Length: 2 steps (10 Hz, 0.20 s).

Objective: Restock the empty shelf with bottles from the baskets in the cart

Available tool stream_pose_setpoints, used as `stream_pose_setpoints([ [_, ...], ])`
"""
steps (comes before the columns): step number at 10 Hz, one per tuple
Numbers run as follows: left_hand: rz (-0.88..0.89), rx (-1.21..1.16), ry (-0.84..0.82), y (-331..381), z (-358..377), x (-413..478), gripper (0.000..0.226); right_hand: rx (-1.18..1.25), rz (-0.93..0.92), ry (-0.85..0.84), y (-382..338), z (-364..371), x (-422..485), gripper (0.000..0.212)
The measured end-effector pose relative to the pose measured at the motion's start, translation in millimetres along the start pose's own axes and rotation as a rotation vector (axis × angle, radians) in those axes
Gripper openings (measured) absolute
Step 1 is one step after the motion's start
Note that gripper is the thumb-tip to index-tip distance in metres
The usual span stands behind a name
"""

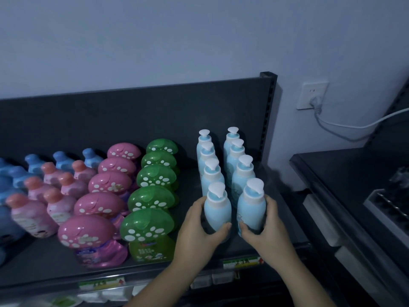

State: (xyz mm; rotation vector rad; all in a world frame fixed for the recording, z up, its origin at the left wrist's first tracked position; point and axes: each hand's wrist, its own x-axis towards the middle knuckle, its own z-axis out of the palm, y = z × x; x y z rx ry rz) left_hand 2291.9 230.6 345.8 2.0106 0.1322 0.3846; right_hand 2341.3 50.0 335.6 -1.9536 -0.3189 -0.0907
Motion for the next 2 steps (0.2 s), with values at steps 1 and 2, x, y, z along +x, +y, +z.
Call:
stream_pose_setpoints([
  [1, -0.012, -0.022, 0.001, 0.3, 0.1, -0.9, 0.061, 0.037, 0.021, -0.026, 1.9, -1.2, -0.1, 0.08],
  [2, -0.014, -0.065, 0.014, 1.2, -0.9, 0.2, 0.073, 0.113, 0.015, -0.049, -4.1, -7.7, 0.3, 0.081],
])
